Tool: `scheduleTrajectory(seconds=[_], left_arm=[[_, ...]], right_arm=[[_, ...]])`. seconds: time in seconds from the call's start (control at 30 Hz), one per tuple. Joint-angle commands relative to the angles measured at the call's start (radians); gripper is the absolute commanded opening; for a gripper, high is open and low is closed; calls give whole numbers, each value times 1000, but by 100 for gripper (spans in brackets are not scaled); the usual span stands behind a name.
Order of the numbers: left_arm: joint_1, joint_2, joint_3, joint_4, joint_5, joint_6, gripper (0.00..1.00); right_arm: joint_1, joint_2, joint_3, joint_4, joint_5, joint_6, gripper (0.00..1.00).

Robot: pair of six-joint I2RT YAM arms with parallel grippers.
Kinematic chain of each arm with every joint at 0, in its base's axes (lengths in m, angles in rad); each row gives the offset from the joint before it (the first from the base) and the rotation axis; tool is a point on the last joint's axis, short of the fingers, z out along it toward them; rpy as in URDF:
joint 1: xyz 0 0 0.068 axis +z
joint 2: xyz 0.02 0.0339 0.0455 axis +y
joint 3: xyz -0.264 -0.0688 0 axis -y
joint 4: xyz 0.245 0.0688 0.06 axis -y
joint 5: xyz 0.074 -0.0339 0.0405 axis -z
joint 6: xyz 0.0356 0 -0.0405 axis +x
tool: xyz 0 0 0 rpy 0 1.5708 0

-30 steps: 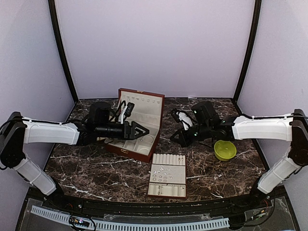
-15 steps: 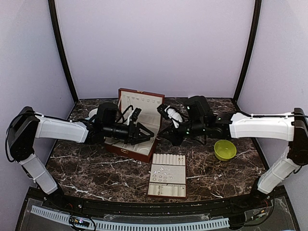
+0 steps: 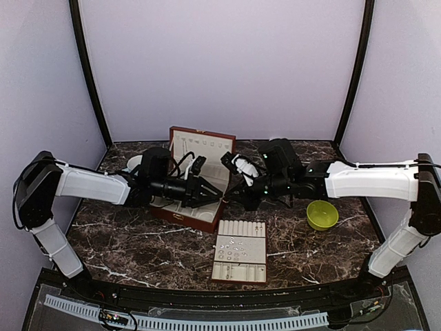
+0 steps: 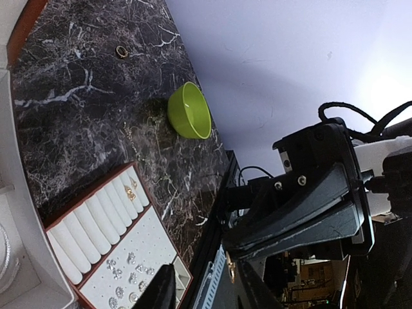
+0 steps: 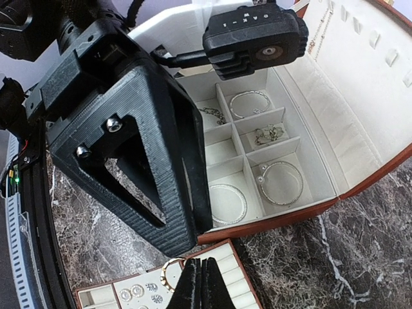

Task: Organize the mixed jewelry
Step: Pass from the right arm to the left

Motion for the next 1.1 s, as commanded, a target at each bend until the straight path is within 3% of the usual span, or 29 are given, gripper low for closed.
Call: scheduleTrajectory(seconds=[0.0,1.07], left_arm=[[-9,8,31,30,34,-6,33],[-33,30,33,93,48,-38,0]], right_arm=[[9,12,34,12,16,-11,0],[5,-15,-2,49,46,35,0]])
